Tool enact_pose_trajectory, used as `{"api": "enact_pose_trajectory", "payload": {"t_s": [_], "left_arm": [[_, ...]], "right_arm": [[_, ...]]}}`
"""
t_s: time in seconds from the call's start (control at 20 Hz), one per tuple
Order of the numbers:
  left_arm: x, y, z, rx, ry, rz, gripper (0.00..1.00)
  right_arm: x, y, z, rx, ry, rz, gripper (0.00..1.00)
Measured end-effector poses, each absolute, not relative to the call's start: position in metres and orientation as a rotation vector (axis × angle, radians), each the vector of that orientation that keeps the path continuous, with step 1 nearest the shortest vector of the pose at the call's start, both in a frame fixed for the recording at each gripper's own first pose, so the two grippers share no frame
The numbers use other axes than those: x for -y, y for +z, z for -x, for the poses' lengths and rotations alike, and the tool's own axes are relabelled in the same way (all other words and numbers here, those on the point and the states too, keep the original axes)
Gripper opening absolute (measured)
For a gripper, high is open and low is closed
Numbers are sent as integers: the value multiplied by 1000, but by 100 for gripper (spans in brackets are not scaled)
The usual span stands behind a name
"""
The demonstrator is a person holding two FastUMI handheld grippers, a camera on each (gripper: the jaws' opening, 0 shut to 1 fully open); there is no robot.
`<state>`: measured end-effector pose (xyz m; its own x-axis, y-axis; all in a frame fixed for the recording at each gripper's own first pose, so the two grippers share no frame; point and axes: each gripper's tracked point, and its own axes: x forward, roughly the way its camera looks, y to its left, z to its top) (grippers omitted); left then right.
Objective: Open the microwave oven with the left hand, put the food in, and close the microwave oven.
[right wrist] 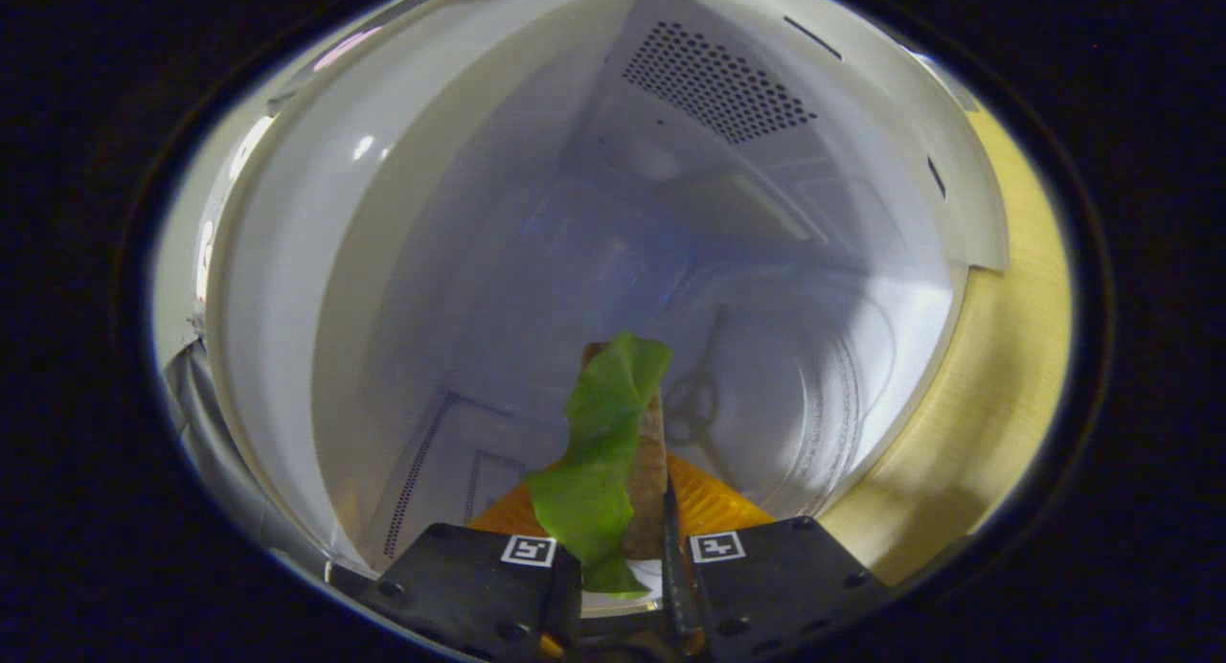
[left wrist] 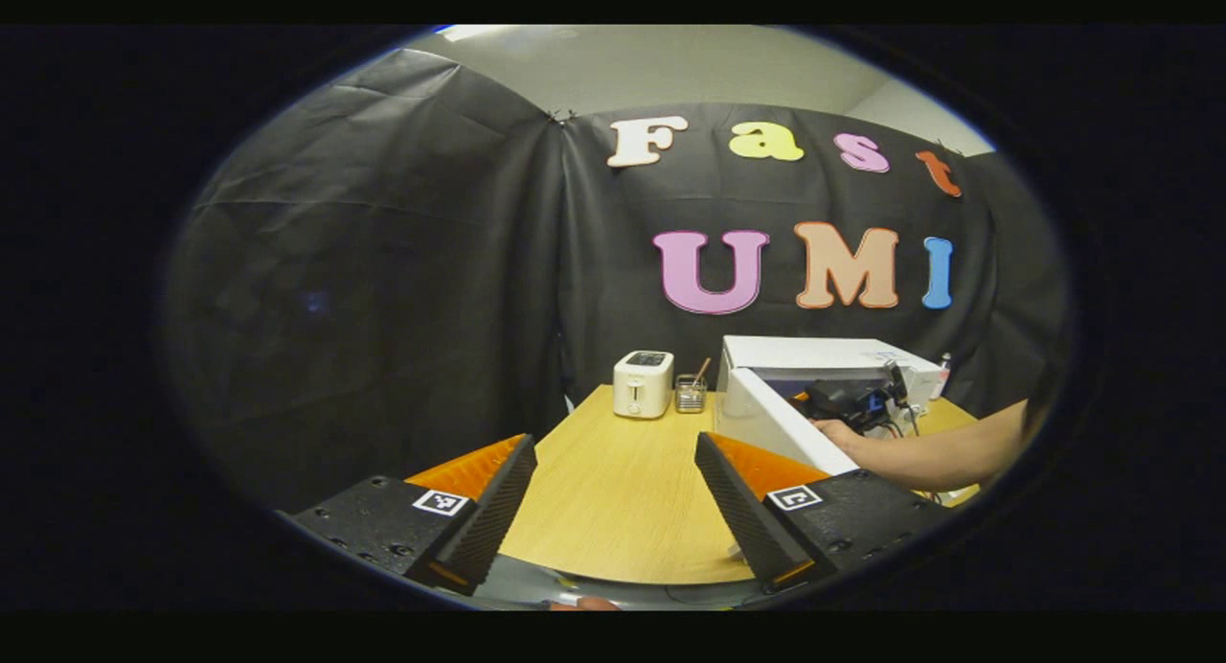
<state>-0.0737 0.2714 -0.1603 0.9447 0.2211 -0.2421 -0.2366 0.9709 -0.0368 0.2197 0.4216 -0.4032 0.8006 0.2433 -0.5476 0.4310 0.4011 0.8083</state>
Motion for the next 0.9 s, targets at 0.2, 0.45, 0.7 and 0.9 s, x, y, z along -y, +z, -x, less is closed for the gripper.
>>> {"api": "enact_pose_trajectory", "payload": {"t_s": [0.2,0.45,0.7,0.9], "left_arm": [[-270,-166,71,-255,219,72,97],[-264,-176,68,-278,199,105,97],[-261,-178,65,-280,186,114,96],[-254,-178,64,-284,163,114,94]], "right_arm": [[-421,-407,-221,-673,-129,-1175,36],[-409,-422,-218,-673,-155,-1047,48],[-399,-424,-219,-675,-143,-847,65],[-380,-410,-225,-622,-99,-629,84]]}}
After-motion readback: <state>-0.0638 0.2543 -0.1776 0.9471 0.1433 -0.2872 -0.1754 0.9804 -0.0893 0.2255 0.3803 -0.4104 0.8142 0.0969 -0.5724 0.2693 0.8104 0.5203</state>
